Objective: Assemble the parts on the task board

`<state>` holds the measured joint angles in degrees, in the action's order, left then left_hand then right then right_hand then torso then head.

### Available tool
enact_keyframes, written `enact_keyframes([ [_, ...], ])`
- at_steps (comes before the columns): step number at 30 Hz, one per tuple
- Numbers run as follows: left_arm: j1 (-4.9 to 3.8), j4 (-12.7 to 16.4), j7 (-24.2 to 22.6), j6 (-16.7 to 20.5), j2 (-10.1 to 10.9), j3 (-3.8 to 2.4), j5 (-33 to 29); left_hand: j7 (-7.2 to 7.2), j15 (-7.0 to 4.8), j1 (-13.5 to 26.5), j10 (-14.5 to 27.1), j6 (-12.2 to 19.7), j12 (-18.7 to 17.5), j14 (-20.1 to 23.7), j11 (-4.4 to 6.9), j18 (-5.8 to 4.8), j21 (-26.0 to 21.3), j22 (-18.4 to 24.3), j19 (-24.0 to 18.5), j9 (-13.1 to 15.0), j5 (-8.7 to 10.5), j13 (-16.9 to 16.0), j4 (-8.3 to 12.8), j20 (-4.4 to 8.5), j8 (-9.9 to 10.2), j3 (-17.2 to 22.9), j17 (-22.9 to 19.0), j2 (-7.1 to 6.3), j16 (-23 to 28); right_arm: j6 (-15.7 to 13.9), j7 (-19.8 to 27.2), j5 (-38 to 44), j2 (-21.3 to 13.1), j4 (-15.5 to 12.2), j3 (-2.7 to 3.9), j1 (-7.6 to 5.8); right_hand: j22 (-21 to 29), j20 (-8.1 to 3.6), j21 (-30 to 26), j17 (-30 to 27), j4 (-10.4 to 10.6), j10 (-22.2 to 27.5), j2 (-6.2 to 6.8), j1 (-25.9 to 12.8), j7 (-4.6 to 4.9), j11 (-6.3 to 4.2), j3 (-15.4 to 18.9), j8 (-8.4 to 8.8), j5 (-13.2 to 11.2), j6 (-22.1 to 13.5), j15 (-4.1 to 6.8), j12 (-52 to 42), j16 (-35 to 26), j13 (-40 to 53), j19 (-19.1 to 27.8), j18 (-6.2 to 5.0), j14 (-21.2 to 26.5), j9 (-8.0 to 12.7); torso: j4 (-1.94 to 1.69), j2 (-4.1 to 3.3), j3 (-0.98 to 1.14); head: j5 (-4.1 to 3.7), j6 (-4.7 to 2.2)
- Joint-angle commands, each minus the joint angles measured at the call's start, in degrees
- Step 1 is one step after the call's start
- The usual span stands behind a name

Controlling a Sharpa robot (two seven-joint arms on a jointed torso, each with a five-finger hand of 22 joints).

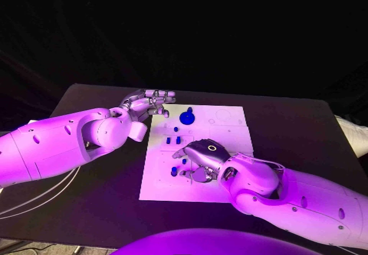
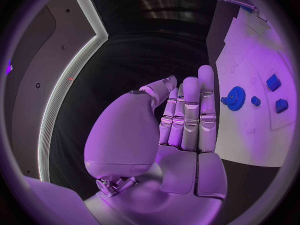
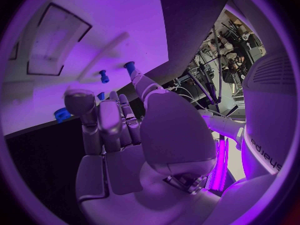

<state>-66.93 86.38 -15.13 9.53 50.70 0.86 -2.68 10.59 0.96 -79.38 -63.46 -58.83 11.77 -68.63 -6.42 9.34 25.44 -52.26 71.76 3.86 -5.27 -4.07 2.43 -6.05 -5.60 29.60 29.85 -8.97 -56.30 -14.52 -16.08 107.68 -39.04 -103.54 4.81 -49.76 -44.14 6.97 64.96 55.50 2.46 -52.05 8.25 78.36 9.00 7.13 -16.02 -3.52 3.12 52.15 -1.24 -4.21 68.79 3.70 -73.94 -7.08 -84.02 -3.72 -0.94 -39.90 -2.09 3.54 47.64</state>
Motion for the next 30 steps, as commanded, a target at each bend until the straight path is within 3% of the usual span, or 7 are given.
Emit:
enact_keyframes([
  [1, 0.01, 0.00, -0.02, -1.34, 0.02, 0.05, 0.01, 0.08, 0.01, -0.13, 0.53, 0.25, 0.32, 0.58, 0.06, 0.99, -0.26, 0.10, -0.39, 0.00, -0.01, 0.06, -0.07, -0.13, -0.21, -0.33, -0.10, 0.39, 0.21, -7.01, 1.57, -6.19, -2.68, -2.06, 0.95, -0.03, 0.12, 0.03, -0.27, -0.35, 0.51, -0.31, -0.15, 0.74, 0.41, -0.19, 2.07, -0.19, 0.49, -0.02, -0.18, -0.96, -0.35, 0.16, 0.11, -0.97, -0.22, -0.18, 0.41, 0.06, 0.05, -0.18, -0.33],
  [2, 0.02, 0.01, -0.01, -1.37, 0.06, 0.08, 0.01, 0.08, 0.01, -0.13, 0.53, 0.25, 0.32, 0.58, 0.06, 0.99, -0.26, 0.10, -0.39, 0.00, -0.01, 0.06, -0.07, -0.13, -0.21, -0.33, -0.10, 0.39, 0.21, -7.79, 2.10, -10.05, -4.84, -3.23, 1.75, -0.08, 0.12, -0.06, -0.27, -0.57, 0.73, -1.90, -0.58, 0.95, 0.68, -0.50, 2.72, -0.40, 0.65, 0.73, 0.05, -2.00, -0.47, 0.37, 0.01, -0.97, -0.20, -0.31, 0.53, 0.08, 0.04, -0.33, -0.47],
  [7, 0.05, 0.20, -0.16, -1.42, 0.23, 0.18, 0.01, 0.08, 0.02, -0.09, 0.55, 0.26, 0.34, 0.60, 0.05, 0.98, -0.28, 0.10, -0.41, 0.00, 0.00, 0.06, -0.08, -0.14, -0.22, -0.39, -0.12, 0.39, 0.21, -8.13, 1.86, -21.22, -12.69, -6.30, 3.23, -0.74, -4.13, -0.69, 2.32, 2.83, 2.77, -13.62, -2.37, -0.95, 0.80, -1.84, 3.73, -1.73, 3.23, 4.64, 0.99, -7.90, 1.87, 2.10, -2.00, -0.25, -1.15, -0.86, 0.99, 0.20, -0.04, -0.80, -0.83],
  [14, 0.47, 0.35, -0.57, -1.29, 0.37, 0.24, 0.01, 0.08, 0.02, -0.09, 0.55, 0.26, 0.34, 0.60, 0.05, 0.98, -0.28, 0.10, -0.41, 0.00, 0.00, 0.06, -0.08, -0.14, -0.22, -0.39, -0.12, 0.39, 0.21, -6.85, -3.33, -25.33, -21.54, -8.83, 3.78, -0.84, -15.52, -3.56, 9.58, 10.26, 8.35, -27.20, -1.27, -7.08, -2.32, -5.51, 8.94, -3.13, 10.55, 7.23, 3.97, -18.53, 7.59, 10.18, -6.69, 1.67, -2.85, -1.21, 1.80, 0.13, -0.06, -1.70, -1.56],
  [18, 0.94, 0.44, -0.63, -1.35, 0.39, 0.25, 0.01, 0.08, 0.02, -0.09, 0.55, 0.26, 0.34, 0.60, 0.05, 0.98, -0.28, 0.10, -0.41, 0.00, 0.00, 0.06, -0.08, -0.14, -0.22, -0.39, -0.12, 0.39, 0.21, -4.81, -7.99, -22.52, -24.42, -9.86, 3.83, -0.28, -18.45, -4.21, 11.52, 12.57, 11.52, -26.82, -1.91, -7.61, -2.87, -6.55, 13.26, -4.39, 13.49, 8.31, 4.89, -39.42, 9.54, 33.83, -7.40, 2.27, -3.04, -2.18, 2.07, 0.21, -0.12, -1.93, -1.75],
  [20, 1.07, 0.50, -0.65, -1.38, 0.41, 0.26, 0.01, 0.08, 0.02, -0.09, 0.55, 0.26, 0.34, 0.60, 0.05, 0.98, -0.28, 0.10, -0.41, 0.00, 0.00, 0.06, -0.08, -0.14, -0.22, -0.39, -0.12, 0.39, 0.21, -3.91, -10.04, -21.04, -25.17, -10.18, 3.82, -0.03, -19.61, -4.76, 12.23, 14.06, 12.94, -25.65, -2.41, -6.97, -3.19, -6.38, 15.11, -4.84, 13.47, 8.24, 4.33, -46.38, 10.61, 42.24, -7.59, 2.14, -3.15, -2.80, 2.15, 0.24, -0.14, -1.96, -1.78],
  [30, 1.35, 0.60, -0.61, -1.52, 0.42, 0.26, 0.01, 0.08, 0.02, -0.09, 0.55, 0.26, 0.34, 0.60, 0.05, 0.98, -0.28, 0.10, -0.41, 0.00, 0.00, 0.06, -0.08, -0.14, -0.22, -0.39, -0.12, 0.39, 0.21, 0.00, -16.87, -15.96, -25.60, -10.28, 3.76, 0.88, -21.13, -4.38, 13.15, 16.68, 14.15, -24.94, -4.20, -7.58, -3.32, -6.23, 19.94, -6.15, 13.24, 8.09, 4.60, -55.69, 12.38, 54.58, -7.71, 2.48, -3.29, -4.84, 1.88, 0.33, -0.25, -2.28, -1.62],
])
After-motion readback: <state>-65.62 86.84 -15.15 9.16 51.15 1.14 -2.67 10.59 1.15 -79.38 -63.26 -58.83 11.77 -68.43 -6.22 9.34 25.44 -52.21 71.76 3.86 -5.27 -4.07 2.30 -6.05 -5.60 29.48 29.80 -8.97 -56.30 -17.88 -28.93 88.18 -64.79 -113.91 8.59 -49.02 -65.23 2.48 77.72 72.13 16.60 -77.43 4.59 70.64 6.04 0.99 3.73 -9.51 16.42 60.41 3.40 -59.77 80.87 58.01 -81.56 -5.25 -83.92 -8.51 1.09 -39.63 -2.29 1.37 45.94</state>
